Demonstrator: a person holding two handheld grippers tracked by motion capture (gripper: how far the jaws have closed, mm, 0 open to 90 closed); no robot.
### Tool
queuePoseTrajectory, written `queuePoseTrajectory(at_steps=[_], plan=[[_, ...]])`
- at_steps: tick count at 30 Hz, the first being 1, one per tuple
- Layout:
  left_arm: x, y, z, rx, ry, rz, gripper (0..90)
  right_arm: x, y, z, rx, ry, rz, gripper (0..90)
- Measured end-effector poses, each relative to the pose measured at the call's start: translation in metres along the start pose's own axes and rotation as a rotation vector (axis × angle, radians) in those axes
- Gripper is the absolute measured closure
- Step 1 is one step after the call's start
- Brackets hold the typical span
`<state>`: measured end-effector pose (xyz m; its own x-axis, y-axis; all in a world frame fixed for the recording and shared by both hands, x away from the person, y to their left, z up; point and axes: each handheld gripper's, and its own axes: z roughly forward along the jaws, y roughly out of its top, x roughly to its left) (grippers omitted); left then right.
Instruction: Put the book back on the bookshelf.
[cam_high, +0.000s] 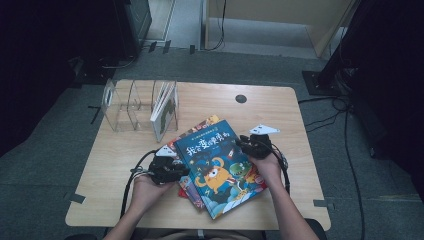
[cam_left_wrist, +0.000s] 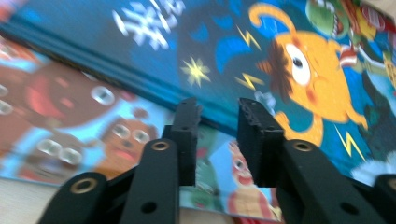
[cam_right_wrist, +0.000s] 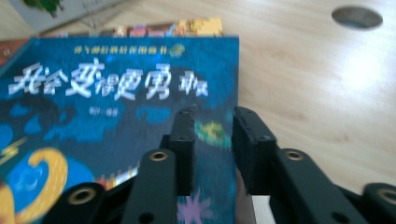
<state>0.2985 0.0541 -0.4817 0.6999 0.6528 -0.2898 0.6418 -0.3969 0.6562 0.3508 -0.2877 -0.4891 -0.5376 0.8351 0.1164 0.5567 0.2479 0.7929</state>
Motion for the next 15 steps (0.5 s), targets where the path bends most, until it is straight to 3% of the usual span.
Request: queuePoseTrajectory(at_steps=[2, 3, 5, 7, 10, 15], plan=[[0.004, 0.005, -0.002, -0.009, 0.002, 0.008, 60.4, 0.001, -0.004, -0.005, 0.006, 0.0, -0.004, 64.1], [0.006, 0.007, -0.002, -0.011, -0.007, 0.012, 52.5, 0.001, -0.008, -0.01, -0.001, -0.003, -0.008, 59.9], [0.008, 0.01, -0.002, -0.004, -0.003, 0.024, 50.8, 0.002, -0.01, -0.012, -0.002, 0.002, -0.004, 56.3], [0.01, 0.013, -0.001, -0.002, 0.0, 0.048, 45.1, 0.002, -0.017, -0.017, 0.002, 0.05, 0.015, 49.1], [0.016, 0.019, -0.001, 0.028, 0.001, 0.077, 44.9, 0.003, -0.021, -0.021, 0.003, 0.049, 0.011, 43.3], [0.029, 0.027, -0.001, 0.028, 0.004, 0.057, 43.2, 0.003, -0.027, -0.026, 0.024, 0.045, 0.025, 41.4]])
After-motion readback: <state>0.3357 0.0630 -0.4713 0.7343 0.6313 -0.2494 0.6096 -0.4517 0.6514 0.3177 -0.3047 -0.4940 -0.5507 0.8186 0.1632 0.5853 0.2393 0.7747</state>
